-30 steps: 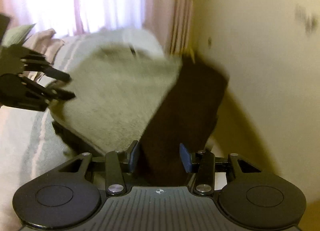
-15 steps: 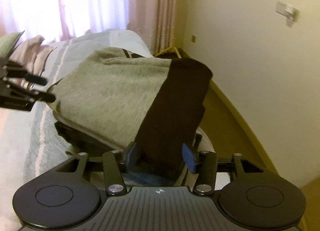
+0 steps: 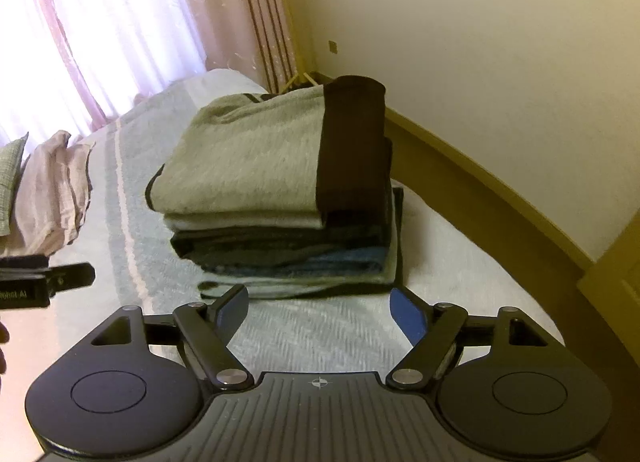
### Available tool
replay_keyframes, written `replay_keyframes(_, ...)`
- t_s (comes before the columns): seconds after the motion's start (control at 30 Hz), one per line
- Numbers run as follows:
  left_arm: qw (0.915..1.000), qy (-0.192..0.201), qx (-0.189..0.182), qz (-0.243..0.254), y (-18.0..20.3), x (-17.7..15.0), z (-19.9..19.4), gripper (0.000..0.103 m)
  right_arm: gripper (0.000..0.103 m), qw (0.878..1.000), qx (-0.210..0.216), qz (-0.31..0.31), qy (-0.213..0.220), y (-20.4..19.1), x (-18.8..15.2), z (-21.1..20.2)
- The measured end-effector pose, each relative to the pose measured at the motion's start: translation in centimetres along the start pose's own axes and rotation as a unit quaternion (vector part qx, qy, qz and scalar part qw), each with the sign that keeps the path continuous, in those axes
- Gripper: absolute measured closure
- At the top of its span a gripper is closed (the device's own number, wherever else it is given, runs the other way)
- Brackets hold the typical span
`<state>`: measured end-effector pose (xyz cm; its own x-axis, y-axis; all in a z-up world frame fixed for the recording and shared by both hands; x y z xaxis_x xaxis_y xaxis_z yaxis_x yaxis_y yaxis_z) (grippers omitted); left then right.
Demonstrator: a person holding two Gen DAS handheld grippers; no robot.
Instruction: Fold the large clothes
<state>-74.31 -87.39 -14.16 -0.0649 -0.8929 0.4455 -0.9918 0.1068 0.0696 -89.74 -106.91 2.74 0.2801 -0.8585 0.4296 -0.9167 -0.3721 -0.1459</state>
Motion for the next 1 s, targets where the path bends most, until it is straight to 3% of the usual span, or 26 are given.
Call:
replay_keyframes(0.5,0.9999,0.012,-0.005,-0.01,1.7,-3.0,-4.8,0.001,0.027,0.999,0.01,0.011,0.03,-2.4,-3.2,-5.0)
replay_keyframes(1.0,0.9995,0.022,-0.022,0.005,3.8,-4.0,-6.0,0.001,0.027,0.999,0.007,0.003,0.039,-3.1,-4.9,-6.8)
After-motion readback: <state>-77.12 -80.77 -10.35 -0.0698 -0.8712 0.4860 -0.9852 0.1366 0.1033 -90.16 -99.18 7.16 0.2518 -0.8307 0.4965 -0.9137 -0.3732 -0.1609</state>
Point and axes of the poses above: each gripper's, at about its wrist camera, not at the fingertips, and z roughly the way its jaws point, y to its right, x to its top, the point moved 1 cm from there along z, roughly the way its jaws point, and after that the axes turned 13 degrees about -y, right-handed, at the moved point
